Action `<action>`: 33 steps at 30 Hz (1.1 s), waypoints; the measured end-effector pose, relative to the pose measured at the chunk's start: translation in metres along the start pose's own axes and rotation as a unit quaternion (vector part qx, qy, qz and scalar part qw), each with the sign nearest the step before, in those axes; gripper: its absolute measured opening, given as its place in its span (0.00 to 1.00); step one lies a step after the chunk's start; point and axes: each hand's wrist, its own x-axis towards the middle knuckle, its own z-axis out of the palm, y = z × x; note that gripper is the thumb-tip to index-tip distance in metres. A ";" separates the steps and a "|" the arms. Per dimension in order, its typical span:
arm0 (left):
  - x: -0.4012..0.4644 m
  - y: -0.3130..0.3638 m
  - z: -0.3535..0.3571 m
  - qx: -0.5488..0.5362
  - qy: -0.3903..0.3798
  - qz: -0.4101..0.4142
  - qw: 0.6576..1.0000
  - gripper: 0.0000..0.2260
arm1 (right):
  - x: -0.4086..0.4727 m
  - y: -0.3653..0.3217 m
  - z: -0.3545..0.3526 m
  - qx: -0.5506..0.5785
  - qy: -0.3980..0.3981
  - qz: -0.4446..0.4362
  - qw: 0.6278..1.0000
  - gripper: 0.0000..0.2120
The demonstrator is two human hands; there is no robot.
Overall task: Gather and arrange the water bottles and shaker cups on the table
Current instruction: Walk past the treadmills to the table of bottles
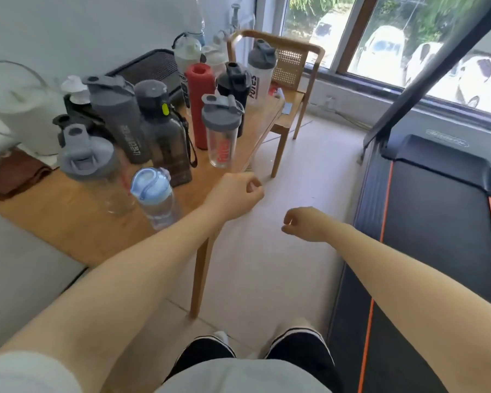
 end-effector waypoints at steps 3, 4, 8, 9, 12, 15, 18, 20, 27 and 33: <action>0.060 0.013 -0.006 0.005 0.035 -0.003 0.999 0.12 | 0.049 0.014 -0.045 0.015 0.042 -0.026 0.999 0.17; 0.079 0.015 -0.008 0.004 0.046 -0.007 0.999 0.12 | 0.065 0.019 -0.060 0.019 0.057 -0.037 0.997 0.16; 0.151 0.026 -0.013 -0.014 0.107 -0.004 0.994 0.11 | 0.140 0.043 -0.114 0.037 0.105 -0.080 0.991 0.14; 0.170 0.031 -0.013 -0.014 0.125 0.006 0.992 0.11 | 0.162 0.049 -0.129 0.045 0.113 -0.092 0.988 0.13; 0.223 0.055 -0.019 0.010 0.172 0.038 0.984 0.10 | 0.224 0.065 -0.181 0.064 0.097 -0.141 0.983 0.14; 0.270 0.081 -0.035 0.049 0.201 0.042 0.978 0.11 | 0.280 0.083 -0.236 0.039 0.050 -0.198 0.978 0.18; 0.322 0.096 -0.053 0.085 0.233 0.021 0.969 0.12 | 0.325 0.092 -0.288 0.036 0.087 -0.241 0.966 0.16; 0.355 0.096 -0.062 0.104 0.261 -0.002 0.960 0.12 | 0.351 0.084 -0.319 0.020 0.137 -0.290 0.947 0.13; 0.396 0.065 -0.088 0.105 0.373 -0.127 0.913 0.13 | 0.390 0.041 -0.387 0.126 0.235 -0.397 0.878 0.21; 0.419 0.025 -0.117 0.138 0.220 -0.288 0.922 0.24 | 0.435 0.007 -0.412 -0.338 0.050 -0.480 0.808 0.52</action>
